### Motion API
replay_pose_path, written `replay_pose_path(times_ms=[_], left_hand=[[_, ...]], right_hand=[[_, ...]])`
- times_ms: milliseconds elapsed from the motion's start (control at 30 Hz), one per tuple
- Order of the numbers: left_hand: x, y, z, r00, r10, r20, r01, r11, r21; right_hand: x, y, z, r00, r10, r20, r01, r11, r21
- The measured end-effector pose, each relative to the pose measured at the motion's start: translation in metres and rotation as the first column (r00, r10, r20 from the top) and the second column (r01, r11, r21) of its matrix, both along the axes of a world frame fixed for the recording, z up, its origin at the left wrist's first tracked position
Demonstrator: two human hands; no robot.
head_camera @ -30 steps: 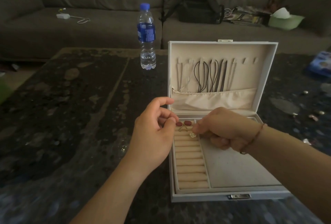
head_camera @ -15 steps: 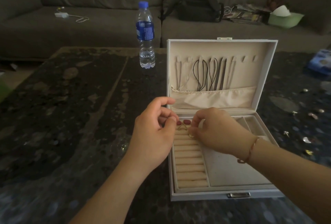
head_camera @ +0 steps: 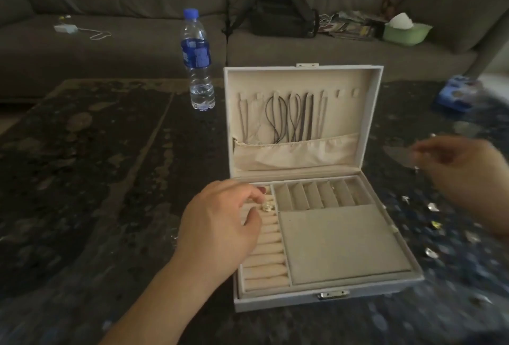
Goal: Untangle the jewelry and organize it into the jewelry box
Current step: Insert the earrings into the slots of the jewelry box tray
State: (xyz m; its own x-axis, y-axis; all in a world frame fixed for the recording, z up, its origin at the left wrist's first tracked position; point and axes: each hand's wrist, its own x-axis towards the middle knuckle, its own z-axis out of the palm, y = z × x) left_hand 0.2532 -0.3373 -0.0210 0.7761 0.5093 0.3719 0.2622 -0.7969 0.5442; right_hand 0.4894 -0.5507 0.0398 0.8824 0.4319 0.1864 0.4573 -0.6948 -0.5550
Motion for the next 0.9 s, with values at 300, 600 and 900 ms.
replay_pose_path(times_ms=[300, 600, 900], left_hand=[[0.008, -0.008, -0.012, 0.992, 0.037, -0.121, -0.026, 0.995, 0.092], [0.007, -0.006, -0.014, 0.993, -0.005, -0.117, 0.011, 0.998, 0.056], [0.007, -0.011, -0.012, 0.997, 0.001, -0.080, -0.001, 1.000, 0.001]], right_hand=[[0.013, -0.019, -0.064, 0.973, 0.142, -0.180, -0.213, 0.848, -0.485], [0.008, -0.013, -0.070, 0.974, 0.178, -0.141, -0.223, 0.871, -0.439], [0.023, -0.066, -0.030, 0.972, 0.160, -0.175, -0.218, 0.892, -0.396]])
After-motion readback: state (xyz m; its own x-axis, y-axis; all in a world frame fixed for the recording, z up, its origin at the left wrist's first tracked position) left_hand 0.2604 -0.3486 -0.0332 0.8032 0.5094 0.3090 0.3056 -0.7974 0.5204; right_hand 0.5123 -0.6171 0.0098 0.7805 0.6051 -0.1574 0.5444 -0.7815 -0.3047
